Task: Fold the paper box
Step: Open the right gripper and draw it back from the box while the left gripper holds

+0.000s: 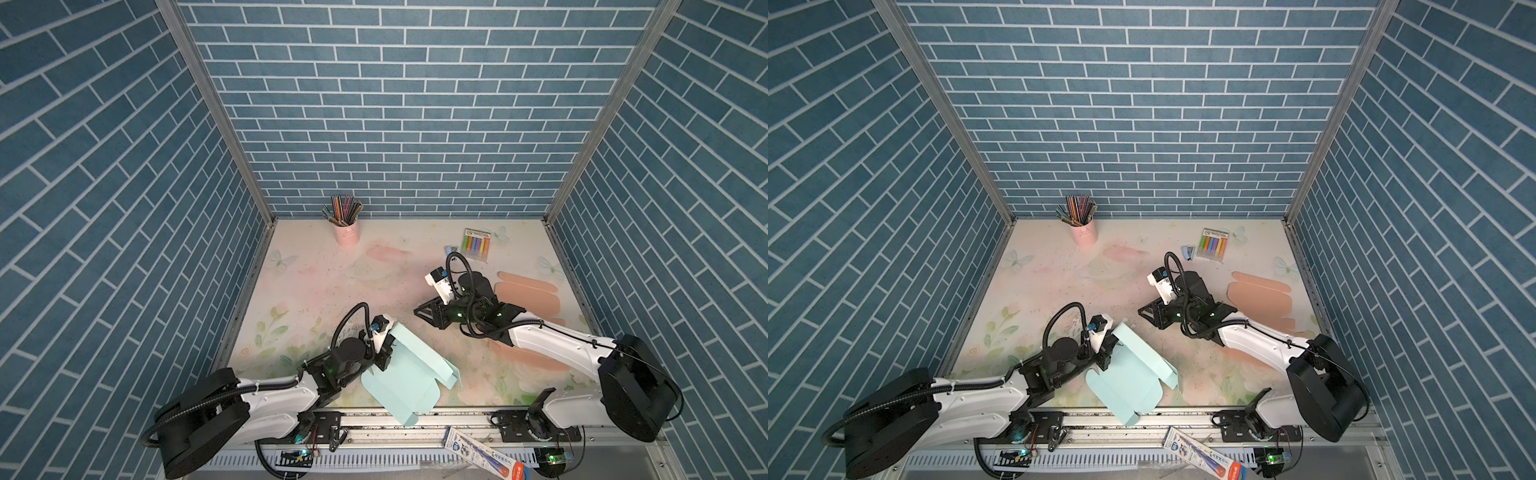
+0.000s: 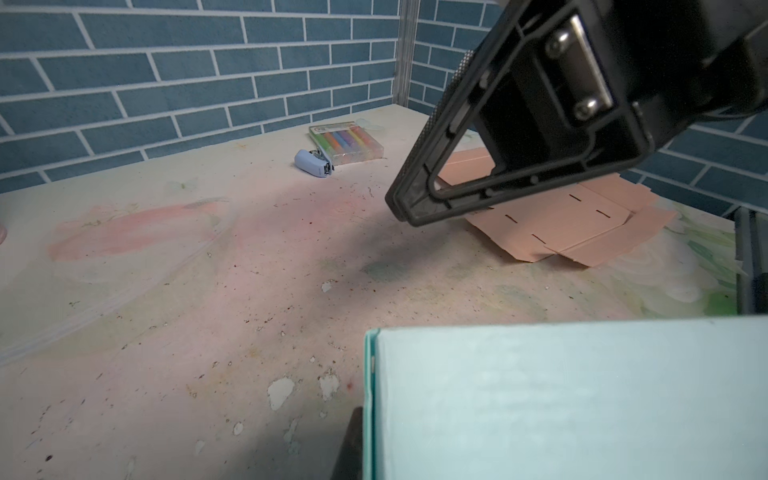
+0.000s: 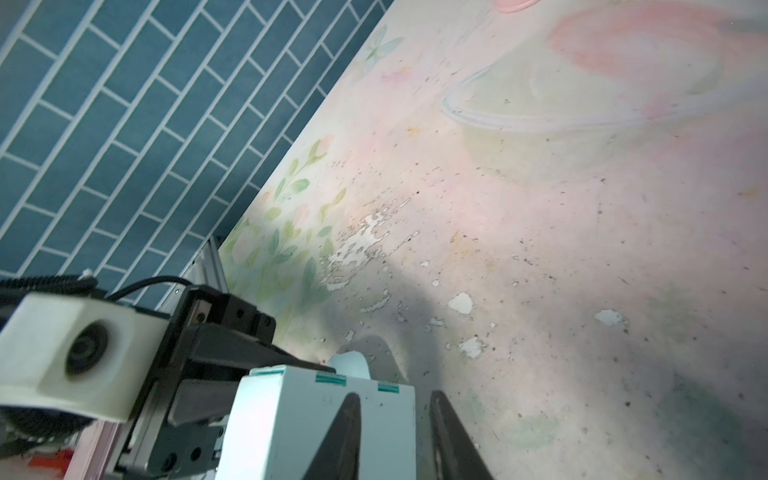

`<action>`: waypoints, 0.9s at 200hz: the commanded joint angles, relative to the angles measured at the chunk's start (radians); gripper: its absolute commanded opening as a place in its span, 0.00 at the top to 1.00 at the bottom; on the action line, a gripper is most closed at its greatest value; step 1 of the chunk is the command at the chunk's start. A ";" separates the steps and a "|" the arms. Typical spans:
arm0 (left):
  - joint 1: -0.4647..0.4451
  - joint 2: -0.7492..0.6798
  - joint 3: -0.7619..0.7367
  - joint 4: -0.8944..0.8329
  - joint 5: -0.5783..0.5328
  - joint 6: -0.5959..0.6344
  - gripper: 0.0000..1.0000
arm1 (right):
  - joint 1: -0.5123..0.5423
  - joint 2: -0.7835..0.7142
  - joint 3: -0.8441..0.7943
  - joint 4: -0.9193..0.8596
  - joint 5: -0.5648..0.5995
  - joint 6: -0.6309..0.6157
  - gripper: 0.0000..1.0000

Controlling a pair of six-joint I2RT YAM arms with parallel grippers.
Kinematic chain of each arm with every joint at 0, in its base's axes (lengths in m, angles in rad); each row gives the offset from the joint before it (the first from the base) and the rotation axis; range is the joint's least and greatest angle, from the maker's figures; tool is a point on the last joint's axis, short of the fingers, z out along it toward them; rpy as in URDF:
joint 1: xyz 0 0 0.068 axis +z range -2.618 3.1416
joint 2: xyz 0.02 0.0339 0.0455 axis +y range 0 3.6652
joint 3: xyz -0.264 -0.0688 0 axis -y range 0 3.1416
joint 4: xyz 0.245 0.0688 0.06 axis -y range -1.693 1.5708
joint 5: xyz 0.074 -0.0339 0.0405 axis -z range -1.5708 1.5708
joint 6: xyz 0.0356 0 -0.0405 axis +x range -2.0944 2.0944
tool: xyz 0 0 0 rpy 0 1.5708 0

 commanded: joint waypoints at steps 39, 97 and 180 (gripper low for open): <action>-0.004 -0.114 0.063 -0.093 0.089 -0.023 1.00 | 0.007 -0.067 -0.045 0.021 -0.114 -0.173 0.74; -0.004 -0.111 0.083 -0.117 0.101 -0.014 1.00 | 0.054 -0.006 -0.014 0.059 -0.145 -0.171 0.76; -0.004 -0.111 0.088 -0.104 0.097 -0.016 1.00 | 0.122 0.025 -0.047 0.145 -0.162 -0.103 0.77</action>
